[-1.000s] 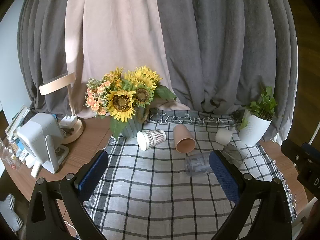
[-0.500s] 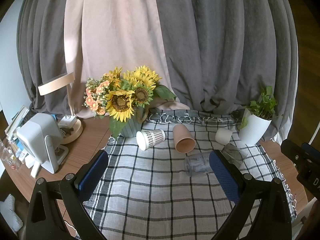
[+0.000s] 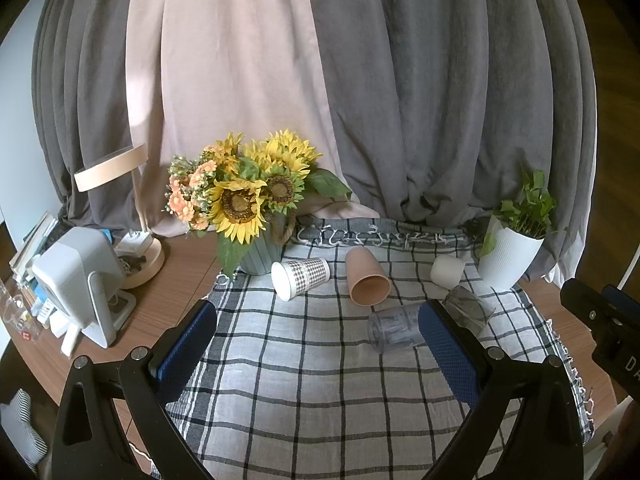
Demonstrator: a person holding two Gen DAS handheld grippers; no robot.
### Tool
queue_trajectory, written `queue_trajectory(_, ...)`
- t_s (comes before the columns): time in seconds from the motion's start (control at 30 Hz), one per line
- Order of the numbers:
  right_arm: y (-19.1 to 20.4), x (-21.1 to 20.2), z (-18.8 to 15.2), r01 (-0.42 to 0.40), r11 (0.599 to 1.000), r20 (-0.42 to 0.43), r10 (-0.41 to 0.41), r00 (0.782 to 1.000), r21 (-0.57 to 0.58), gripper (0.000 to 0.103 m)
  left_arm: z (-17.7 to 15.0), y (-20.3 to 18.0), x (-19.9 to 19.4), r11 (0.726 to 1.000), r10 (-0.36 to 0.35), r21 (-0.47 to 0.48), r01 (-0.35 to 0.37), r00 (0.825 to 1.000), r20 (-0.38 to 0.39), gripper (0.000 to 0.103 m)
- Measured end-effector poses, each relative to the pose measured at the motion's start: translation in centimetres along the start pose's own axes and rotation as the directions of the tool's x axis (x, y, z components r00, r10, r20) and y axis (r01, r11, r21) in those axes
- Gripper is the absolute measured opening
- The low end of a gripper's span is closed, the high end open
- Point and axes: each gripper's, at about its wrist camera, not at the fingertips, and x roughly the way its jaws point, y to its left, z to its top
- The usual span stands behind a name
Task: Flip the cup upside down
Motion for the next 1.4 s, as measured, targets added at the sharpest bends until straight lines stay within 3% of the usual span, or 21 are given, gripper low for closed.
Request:
queue_trajectory(0.23, -0.3, 0.5, -0.1, -0.003, 1.0, -0.009, 0.003, 1.0, 0.003, 0.072, -0.3, -0.3, 0.6, 1.0, 0.002, -0.007, -0.002, 1.0, -0.02, 0.103)
queue_trajectory(0.33, -0.5, 1.1, -0.2, -0.009, 1.0, -0.027, 0.01, 1.0, 0.005, 0.072, -0.3, -0.7, 1.5, 1.0, 0.007, -0.025, -0.008, 0.998, -0.065, 0.103)
queue_trajectory(0.53, -2.0, 4.7, 0.5, -0.073, 0.997, -0.14, 0.074, 0.987, 0.013, 0.072, 0.2, -1.9, 4.4, 0.996, 0.017, -0.086, -0.031, 0.987, -0.162, 0.103)
queue_trajectory(0.73, -3.1, 10.1, 2.4, -0.152, 0.988, -0.279, 0.139, 0.95, -0.026, 0.072, 1.4, -3.6, 7.5, 0.984, 0.065, -0.145, -0.1, 0.971, -0.228, 0.103)
queue_trajectory(0.87, -3.3, 13.7, 3.9, -0.191, 0.979, -0.357, 0.154, 0.921, -0.072, 0.072, 2.0, -4.3, 10.3, 0.968, 0.094, -0.197, -0.157, 0.951, -0.295, 0.103)
queue_trajectory(1.03, -3.3, 18.8, 6.0, -0.253, 0.957, -0.479, 0.158, 0.863, -0.14, 0.072, 2.3, -5.6, 13.6, 0.948, 0.139, -0.223, -0.226, 0.927, -0.348, 0.103)
queue_trajectory(1.27, -2.2, 26.2, 8.5, -0.292, 0.912, -0.597, 0.068, 0.799, -0.287, 0.072, 3.1, -7.8, 18.7, 0.932, 0.186, -0.21, -0.296, 0.886, -0.425, 0.103)
queue_trajectory(1.4, -0.6, 30.4, 9.3, -0.315, 0.856, -0.622, -0.009, 0.783, -0.41, 0.072, 3.2, -8.6, 21.8, 0.921, 0.2, -0.207, -0.329, 0.857, -0.474, 0.103)
